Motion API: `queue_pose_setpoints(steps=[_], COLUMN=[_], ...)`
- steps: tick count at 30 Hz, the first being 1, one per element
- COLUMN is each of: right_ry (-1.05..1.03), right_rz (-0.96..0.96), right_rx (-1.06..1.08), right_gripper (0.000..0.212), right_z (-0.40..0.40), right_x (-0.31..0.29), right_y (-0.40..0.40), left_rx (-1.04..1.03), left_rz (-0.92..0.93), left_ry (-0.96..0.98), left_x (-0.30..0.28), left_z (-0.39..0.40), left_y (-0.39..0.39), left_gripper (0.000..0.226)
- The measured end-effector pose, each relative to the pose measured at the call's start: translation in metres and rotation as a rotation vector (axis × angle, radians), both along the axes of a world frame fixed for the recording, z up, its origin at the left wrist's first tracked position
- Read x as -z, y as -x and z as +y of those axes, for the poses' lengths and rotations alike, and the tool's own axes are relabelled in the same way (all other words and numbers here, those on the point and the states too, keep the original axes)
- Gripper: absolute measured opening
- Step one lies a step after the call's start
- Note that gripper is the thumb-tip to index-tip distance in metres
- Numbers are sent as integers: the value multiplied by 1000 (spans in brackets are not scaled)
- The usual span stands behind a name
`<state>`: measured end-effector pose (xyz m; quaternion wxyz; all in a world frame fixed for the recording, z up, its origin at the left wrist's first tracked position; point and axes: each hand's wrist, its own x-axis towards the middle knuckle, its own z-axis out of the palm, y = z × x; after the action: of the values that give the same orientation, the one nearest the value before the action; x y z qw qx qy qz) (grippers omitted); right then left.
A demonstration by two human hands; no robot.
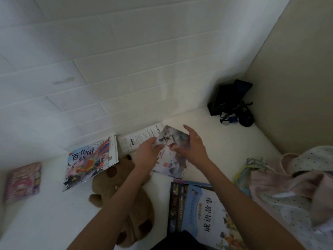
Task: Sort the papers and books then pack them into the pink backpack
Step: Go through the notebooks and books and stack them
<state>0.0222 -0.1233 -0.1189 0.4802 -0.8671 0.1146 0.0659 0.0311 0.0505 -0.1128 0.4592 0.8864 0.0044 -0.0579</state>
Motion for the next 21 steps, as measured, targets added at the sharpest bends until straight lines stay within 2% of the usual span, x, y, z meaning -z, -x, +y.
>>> queue_pose_setpoints(steps=[1,3,4,5,9,10,13,15,18,21], right_ry=[81,411,497,479,220,198,103,58,38,30], right_rz=[24,102,121,114,19,18,27,37,73,119], right_rx=[-19,-129,-168,-196,-202,-177,-94,-67,-69,-60], right_gripper=[81,51,30,16,25,21,23,28,32,31], right_z=[0,-3,-4,-5,3,7,17,23,29,29], right_x=[-7,-19,-23,-28,-31,-31,-27,-26,-25,-24], right_y=[-8,-17,-20,-20,-11,-8,-1,3,7,12], left_rx=[45,105,109,101,-67,-101,-75,-37,-8,14], left_rz=[-1,-13,-8,-16,-91,-115,46,157,116,120], left_ry=[21,10,-4,-28,-16,-67,-491,-639,-636,-562], left_x=[-5,-12,-13,-12,-8,-3,15,25,27,20], left_z=[-2,-1,3,8,45,59,102,117,125,124], left_y=[0,-1,0,1,13,15,21,27,29,25], left_gripper=[11,15,18,22,19,31,68,73,68,76])
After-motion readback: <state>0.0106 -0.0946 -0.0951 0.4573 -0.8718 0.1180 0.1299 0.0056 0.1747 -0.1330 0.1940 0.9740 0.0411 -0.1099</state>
